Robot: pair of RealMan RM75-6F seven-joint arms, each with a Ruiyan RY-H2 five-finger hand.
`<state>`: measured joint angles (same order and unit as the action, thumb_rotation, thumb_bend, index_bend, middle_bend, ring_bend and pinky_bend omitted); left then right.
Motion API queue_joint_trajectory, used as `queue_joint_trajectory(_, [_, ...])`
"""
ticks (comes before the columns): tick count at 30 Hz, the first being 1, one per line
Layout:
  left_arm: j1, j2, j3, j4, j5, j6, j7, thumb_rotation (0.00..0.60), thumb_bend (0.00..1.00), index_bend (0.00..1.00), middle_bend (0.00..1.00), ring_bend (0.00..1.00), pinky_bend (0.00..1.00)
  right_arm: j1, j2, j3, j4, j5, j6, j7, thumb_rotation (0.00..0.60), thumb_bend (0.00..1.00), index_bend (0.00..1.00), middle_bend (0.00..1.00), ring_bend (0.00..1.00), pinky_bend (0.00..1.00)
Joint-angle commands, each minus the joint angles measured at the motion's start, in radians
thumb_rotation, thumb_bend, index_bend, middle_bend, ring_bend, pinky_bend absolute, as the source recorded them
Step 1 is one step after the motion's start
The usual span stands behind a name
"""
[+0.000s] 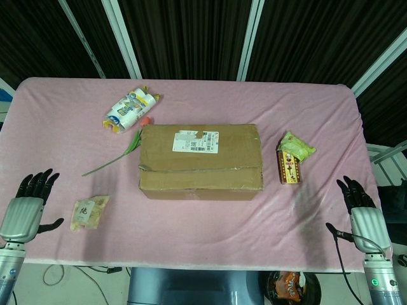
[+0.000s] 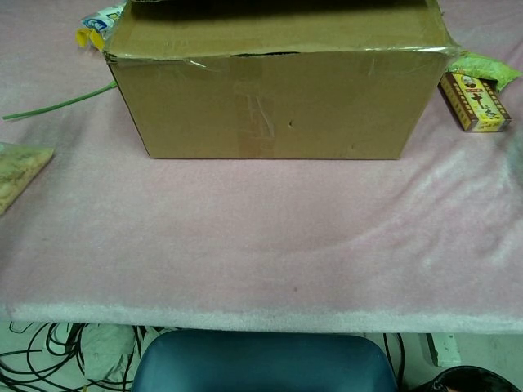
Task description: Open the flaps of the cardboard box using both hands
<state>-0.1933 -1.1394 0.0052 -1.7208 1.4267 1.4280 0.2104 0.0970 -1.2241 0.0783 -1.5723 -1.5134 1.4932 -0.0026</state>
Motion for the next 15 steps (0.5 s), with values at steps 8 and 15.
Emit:
queue_joint_trajectory(8, [-0.099,0.01,-0.118,-0.132,-0.029,-0.05,0.074,0.6,0.12,0.0,0.0,0.0,0.0,0.007,-0.005,0.005,0.003,0.013,-0.016,0.009,0.6,0.21,0.0,0.0,0.0,0.21])
queue_joint_trajectory(15, [-0.267,-0.049,-0.23,-0.187,-0.111,-0.189,0.221,0.6,0.21,0.0,0.0,0.0,0.0,0.014,-0.008,0.009,-0.003,0.04,-0.041,0.011,0.6,0.21,0.0,0.0,0.0,0.21])
